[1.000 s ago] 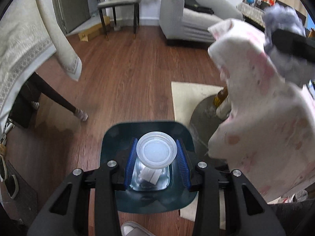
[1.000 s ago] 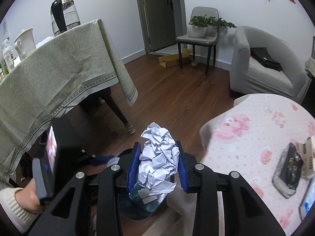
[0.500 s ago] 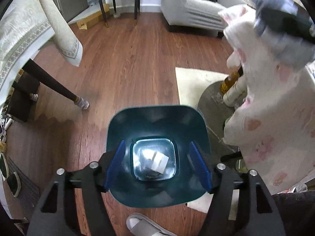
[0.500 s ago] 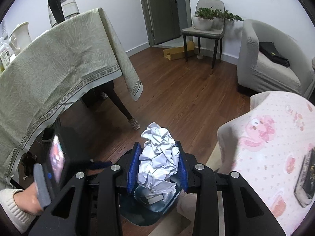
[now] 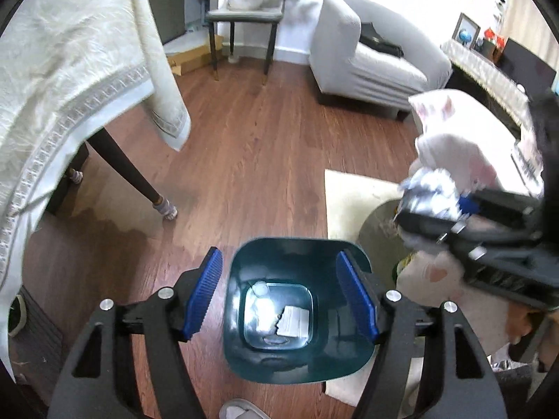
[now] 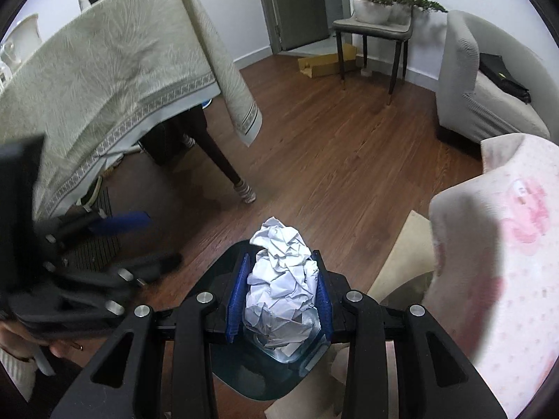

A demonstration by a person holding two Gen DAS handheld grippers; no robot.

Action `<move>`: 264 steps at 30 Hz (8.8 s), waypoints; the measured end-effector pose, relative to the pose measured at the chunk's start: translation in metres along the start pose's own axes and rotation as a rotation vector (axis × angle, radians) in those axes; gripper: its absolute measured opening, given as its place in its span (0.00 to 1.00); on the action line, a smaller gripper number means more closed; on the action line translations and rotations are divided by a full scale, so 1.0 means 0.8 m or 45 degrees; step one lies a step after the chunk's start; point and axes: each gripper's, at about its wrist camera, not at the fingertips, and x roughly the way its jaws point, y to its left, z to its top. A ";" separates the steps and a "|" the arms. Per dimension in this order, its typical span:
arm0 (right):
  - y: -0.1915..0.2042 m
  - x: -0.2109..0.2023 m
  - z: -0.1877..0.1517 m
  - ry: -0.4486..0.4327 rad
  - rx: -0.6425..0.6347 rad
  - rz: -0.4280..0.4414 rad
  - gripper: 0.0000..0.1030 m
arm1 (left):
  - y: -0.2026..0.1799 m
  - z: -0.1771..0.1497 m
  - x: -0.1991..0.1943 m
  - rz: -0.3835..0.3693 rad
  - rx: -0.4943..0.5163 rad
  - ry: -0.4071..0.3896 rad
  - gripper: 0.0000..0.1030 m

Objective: Collect trash
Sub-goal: 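Open the right tool over the teal bin to drop the paper ball, then move both tools back over the table, then grasp the black Face tissue pack with the left tool while the right tool grasps the blue tissue pack, then carry both tissue packs from the table over the teal bin, then open the left tool over the bin while the right tool opens to drop the blue pack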

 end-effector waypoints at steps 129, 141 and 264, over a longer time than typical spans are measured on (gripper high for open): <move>-0.333 -0.249 -0.150 -0.048 -0.039 -0.213 0.94 | -0.442 0.070 0.050 -0.238 0.518 -0.028 0.54; -0.323 -0.249 -0.145 -0.079 0.041 -0.231 0.72 | -0.409 0.063 0.030 -0.301 0.391 -0.085 0.53; 0.045 0.076 -0.059 0.216 -0.171 0.009 0.69 | -0.036 0.045 -0.094 -0.012 -0.001 -0.272 0.40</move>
